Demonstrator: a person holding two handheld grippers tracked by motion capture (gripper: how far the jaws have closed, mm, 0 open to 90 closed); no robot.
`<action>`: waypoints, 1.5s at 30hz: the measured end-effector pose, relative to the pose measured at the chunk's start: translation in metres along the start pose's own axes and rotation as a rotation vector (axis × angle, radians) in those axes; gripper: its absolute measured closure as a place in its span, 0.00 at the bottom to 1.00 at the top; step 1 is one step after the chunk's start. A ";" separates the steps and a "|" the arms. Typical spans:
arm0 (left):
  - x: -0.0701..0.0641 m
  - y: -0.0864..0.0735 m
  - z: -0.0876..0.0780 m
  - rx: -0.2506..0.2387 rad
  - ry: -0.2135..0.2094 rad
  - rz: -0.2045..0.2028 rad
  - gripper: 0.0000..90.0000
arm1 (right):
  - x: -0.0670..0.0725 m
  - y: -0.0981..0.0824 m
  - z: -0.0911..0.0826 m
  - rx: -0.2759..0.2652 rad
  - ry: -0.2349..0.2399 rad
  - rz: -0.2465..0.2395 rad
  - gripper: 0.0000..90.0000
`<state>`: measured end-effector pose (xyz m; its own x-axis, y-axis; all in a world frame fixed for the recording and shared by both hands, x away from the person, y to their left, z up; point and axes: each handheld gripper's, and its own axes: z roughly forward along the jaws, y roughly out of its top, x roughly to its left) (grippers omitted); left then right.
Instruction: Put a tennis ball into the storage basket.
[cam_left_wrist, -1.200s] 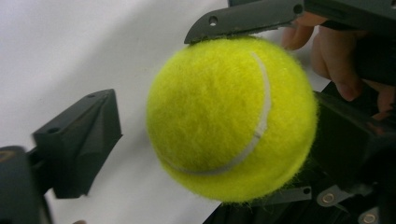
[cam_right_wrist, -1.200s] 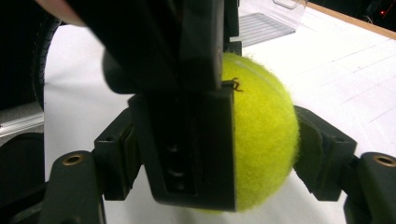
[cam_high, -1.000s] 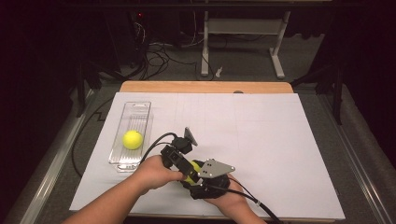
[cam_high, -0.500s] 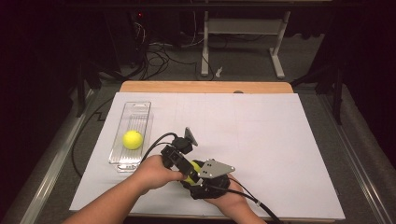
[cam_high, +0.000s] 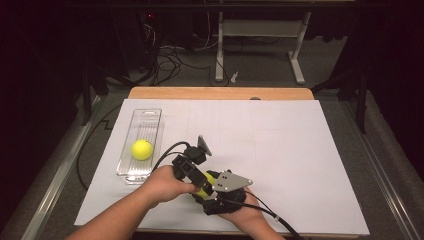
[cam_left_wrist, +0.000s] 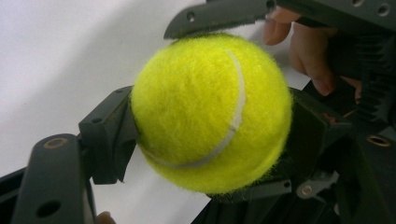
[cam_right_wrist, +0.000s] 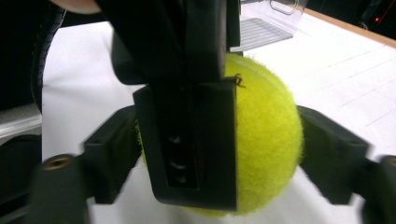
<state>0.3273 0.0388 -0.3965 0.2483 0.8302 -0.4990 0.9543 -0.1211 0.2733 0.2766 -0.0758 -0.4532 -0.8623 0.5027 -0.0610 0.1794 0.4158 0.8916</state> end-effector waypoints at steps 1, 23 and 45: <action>0.000 0.000 0.000 -0.001 0.000 -0.001 0.30 | 0.000 0.000 0.000 0.002 -0.001 0.010 0.17; 0.009 0.002 -0.010 -0.017 0.040 0.006 0.30 | 0.001 -0.003 0.000 -0.008 -0.029 0.006 0.00; 0.035 0.005 -0.027 -0.050 0.075 -0.016 0.30 | -0.012 -0.005 -0.021 0.015 -0.081 0.014 0.00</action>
<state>0.3366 0.0817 -0.3903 0.2179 0.8704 -0.4416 0.9480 -0.0813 0.3076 0.2762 -0.1001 -0.4474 -0.8184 0.5683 -0.0850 0.1990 0.4191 0.8858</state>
